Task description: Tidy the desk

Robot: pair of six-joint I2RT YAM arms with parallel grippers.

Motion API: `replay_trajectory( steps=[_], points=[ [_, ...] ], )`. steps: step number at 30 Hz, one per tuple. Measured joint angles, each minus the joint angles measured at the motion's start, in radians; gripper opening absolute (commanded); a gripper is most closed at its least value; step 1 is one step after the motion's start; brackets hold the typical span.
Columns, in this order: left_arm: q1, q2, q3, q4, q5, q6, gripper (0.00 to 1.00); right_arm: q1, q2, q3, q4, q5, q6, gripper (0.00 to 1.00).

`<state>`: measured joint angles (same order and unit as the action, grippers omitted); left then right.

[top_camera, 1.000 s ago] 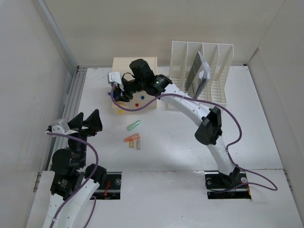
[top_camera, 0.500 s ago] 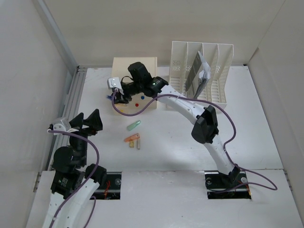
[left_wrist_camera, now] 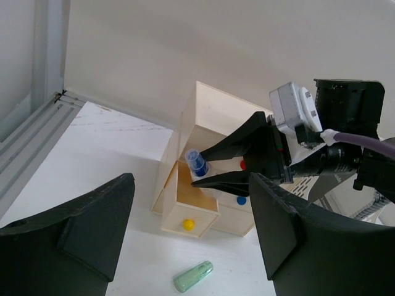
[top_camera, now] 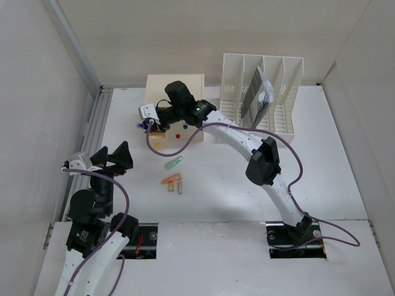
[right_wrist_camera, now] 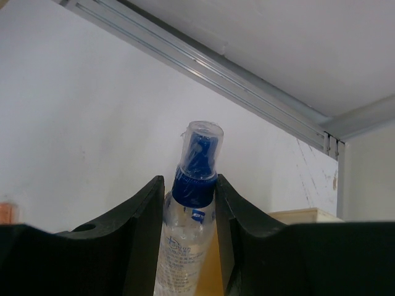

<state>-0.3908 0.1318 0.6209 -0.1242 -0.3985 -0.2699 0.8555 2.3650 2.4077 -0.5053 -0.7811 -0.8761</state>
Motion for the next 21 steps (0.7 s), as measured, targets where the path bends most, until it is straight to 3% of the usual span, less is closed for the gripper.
replay_trajectory(
  steps=[14,17,18,20,21],
  points=[
    [0.0,0.017,0.0,-0.001,-0.003,0.0,0.72,-0.003,0.034,0.0,-0.019,0.081,-0.2,0.0],
    [0.0,0.017,0.0,0.0,-0.003,0.0,0.72,-0.003,0.034,0.0,-0.019,0.103,-0.217,0.22],
    [0.0,0.017,0.0,-0.001,-0.003,0.0,0.72,-0.003,0.034,0.0,-0.019,0.113,-0.223,0.35],
    [0.0,0.017,0.0,-0.001,-0.003,0.0,0.72,-0.003,0.034,0.0,-0.021,0.132,-0.232,0.46],
    [0.0,0.017,0.0,-0.001,-0.003,0.0,0.72,-0.001,0.034,-0.002,-0.024,0.143,-0.236,0.62]
  ],
)
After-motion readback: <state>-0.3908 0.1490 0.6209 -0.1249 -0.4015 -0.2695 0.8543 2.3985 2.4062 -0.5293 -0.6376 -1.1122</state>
